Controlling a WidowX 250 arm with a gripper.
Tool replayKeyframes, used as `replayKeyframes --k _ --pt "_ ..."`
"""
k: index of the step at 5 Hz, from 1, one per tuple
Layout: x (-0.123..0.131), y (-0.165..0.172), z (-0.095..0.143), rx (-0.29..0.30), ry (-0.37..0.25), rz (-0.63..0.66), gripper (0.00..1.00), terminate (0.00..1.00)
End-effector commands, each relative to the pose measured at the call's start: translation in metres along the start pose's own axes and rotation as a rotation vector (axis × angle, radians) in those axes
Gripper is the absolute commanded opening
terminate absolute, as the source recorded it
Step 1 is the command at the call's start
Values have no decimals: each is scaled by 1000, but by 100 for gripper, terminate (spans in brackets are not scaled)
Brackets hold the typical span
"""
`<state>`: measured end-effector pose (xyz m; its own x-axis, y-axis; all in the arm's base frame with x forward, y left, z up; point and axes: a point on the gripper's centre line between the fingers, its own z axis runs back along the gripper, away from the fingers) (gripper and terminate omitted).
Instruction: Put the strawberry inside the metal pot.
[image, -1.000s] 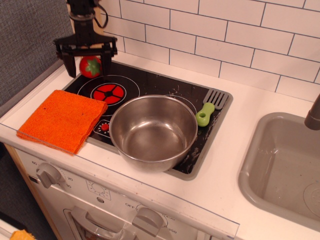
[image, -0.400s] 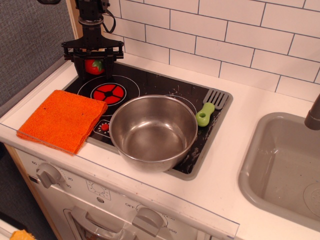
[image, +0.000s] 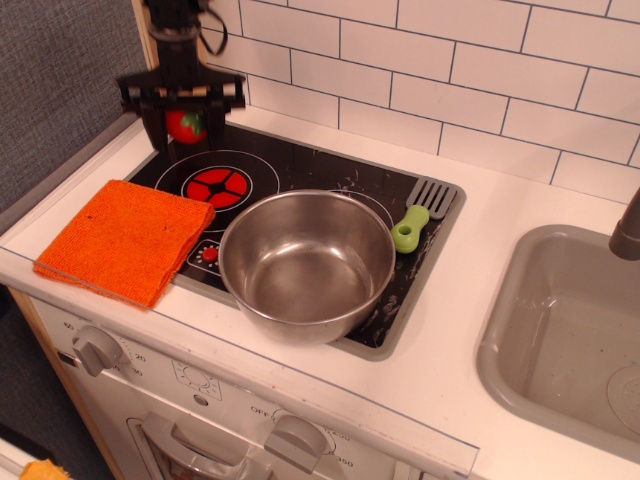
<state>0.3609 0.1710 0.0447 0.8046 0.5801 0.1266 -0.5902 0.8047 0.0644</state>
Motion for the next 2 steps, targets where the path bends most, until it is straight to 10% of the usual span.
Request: replayKeyframes --k 1,2 --pt "-57 -28 76 -148 -135 -182 0 0" --pt "-103 -50 79 -198 -106 -313 0 0"
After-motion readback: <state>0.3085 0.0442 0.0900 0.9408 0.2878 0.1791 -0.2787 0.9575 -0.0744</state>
